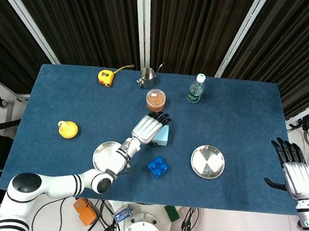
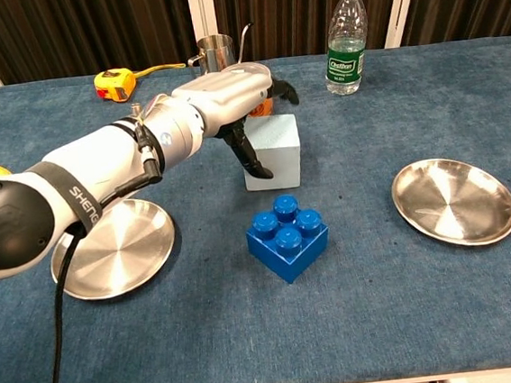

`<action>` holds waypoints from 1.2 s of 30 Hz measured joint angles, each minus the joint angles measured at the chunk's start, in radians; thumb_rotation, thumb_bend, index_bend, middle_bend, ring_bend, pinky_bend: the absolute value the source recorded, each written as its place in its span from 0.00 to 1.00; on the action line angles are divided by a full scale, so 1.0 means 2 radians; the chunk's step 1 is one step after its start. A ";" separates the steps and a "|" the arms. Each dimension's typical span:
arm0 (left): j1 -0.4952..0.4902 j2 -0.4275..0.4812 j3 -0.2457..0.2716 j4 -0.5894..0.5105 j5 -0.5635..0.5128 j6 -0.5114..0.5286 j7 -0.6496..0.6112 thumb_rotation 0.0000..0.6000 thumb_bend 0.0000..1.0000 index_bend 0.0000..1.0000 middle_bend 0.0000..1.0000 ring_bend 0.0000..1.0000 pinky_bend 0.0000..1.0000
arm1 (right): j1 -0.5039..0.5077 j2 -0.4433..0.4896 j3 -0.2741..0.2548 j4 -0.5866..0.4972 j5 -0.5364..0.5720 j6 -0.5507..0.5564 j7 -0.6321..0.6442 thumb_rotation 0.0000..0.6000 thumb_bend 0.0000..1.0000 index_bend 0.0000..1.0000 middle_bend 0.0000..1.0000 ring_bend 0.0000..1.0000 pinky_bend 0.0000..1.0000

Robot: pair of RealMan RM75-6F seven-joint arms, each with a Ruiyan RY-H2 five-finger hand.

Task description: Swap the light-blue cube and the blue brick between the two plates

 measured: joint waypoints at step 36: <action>0.177 0.241 0.196 -0.263 0.110 0.169 -0.042 1.00 0.28 0.53 0.49 0.48 0.55 | -0.004 -0.021 -0.003 -0.019 -0.010 -0.008 -0.074 1.00 0.21 0.00 0.00 0.00 0.01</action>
